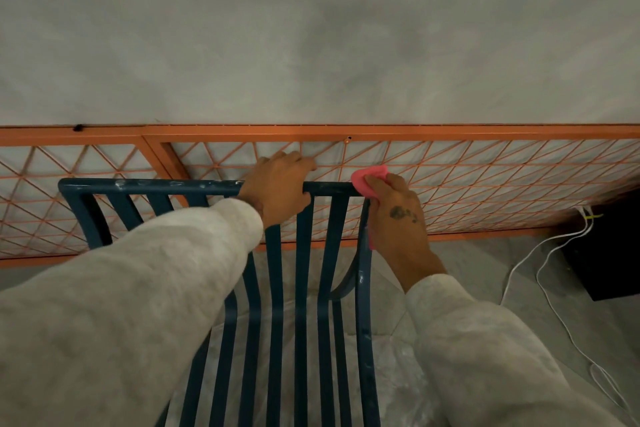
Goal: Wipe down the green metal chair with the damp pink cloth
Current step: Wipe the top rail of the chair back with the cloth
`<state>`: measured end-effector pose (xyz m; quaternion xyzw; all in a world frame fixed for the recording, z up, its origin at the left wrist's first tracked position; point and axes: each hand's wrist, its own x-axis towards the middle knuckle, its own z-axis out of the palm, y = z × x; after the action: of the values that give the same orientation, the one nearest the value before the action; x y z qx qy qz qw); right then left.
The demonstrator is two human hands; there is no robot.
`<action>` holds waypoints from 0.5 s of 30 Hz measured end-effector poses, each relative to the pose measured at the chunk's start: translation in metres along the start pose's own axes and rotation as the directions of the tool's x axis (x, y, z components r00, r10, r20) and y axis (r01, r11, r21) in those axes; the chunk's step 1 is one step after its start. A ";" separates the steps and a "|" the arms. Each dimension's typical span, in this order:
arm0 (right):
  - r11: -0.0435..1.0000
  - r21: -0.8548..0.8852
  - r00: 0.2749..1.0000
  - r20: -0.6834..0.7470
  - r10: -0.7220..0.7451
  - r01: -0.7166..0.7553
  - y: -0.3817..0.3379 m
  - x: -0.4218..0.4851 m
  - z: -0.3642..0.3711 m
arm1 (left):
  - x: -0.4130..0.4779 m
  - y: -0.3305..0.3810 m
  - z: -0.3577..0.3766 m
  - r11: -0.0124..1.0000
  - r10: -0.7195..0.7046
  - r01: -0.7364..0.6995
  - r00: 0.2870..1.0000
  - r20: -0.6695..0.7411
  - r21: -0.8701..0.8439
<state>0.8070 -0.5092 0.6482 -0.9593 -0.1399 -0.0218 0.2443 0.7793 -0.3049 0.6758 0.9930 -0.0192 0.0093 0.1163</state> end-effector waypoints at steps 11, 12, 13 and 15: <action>0.999 -0.041 0.990 0.137 0.030 -0.024 -0.003 0.019 -0.014 | 0.013 0.002 0.001 0.997 -0.035 0.042 0.995 0.095 -0.071; 0.995 -0.094 0.984 0.169 0.053 -0.038 -0.009 0.024 -0.015 | 0.014 0.003 0.000 0.997 -0.037 0.043 0.995 0.093 -0.065; 0.988 -0.151 0.978 0.200 0.059 -0.029 -0.015 0.030 -0.016 | 0.014 0.004 0.000 0.997 -0.039 0.044 0.995 0.092 -0.055; 0.972 -0.230 0.960 0.279 0.031 0.035 -0.028 0.040 -0.016 | 0.015 0.004 -0.001 0.998 -0.041 0.045 0.995 0.096 -0.038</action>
<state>0.8379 -0.4832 0.6796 -0.9746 -0.1706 0.0977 0.1077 0.7942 -0.3091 0.6781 0.9900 -0.0033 -0.0408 0.1351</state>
